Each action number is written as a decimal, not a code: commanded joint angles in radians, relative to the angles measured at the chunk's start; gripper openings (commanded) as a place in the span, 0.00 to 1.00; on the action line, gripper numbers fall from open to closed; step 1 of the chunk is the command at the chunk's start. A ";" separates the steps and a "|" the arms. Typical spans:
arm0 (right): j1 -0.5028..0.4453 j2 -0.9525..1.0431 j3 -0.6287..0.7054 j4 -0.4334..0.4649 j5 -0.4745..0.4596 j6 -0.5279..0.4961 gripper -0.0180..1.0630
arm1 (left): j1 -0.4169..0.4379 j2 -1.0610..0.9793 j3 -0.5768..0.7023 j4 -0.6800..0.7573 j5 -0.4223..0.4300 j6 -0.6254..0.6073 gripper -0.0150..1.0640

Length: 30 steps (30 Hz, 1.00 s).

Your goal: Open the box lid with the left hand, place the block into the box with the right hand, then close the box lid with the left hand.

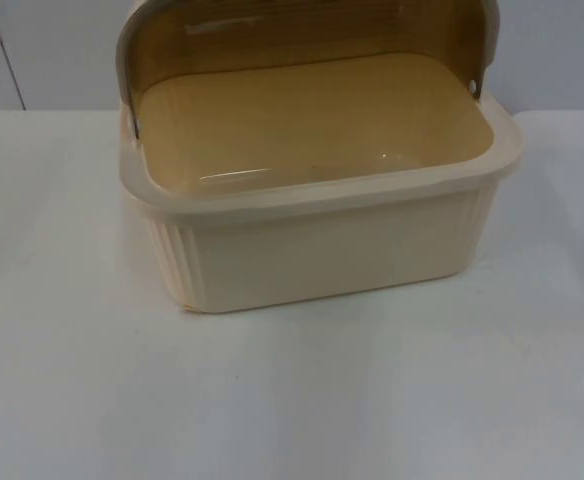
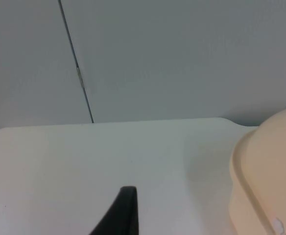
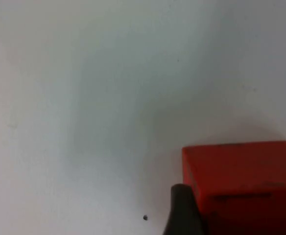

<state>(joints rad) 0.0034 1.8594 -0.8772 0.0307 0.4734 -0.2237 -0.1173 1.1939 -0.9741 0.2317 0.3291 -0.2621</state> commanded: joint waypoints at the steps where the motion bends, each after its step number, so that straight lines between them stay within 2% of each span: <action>1: -0.002 0.000 0.001 -0.005 0.012 0.014 0.01 | 0.002 -0.006 0.002 -0.005 0.005 -0.004 0.99; 12: -0.002 -0.082 0.001 -0.003 0.023 0.050 0.02 | 0.002 -0.006 0.002 -0.005 0.005 -0.004 0.99; 17: -0.002 -0.191 -0.061 -0.003 0.045 0.051 0.02 | 0.002 -0.006 0.002 -0.007 0.005 -0.004 0.99; 21: -0.002 -0.267 -0.203 0.000 0.126 0.051 0.02 | 0.002 -0.006 0.002 -0.009 0.005 -0.004 0.99; 22: -0.002 -0.267 -0.203 0.000 0.126 0.051 0.02 | 0.002 -0.006 0.002 -0.009 0.005 -0.004 0.99; 26: 0.015 -0.299 -0.376 -0.002 0.219 0.047 0.02 | 0.002 -0.006 0.002 -0.011 0.005 -0.004 0.99; 27: 0.015 -0.299 -0.376 -0.002 0.219 0.047 0.02 | 0.002 -0.006 0.002 -0.011 0.005 -0.004 0.99; 30: 0.076 -0.298 -0.509 0.000 0.265 0.040 0.02 | 0.002 -0.006 0.002 -0.011 0.003 -0.004 0.99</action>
<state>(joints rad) 0.0385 1.5731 -1.3083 0.0307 0.7055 -0.1768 -0.1173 1.1939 -0.9741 0.2317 0.3314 -0.2621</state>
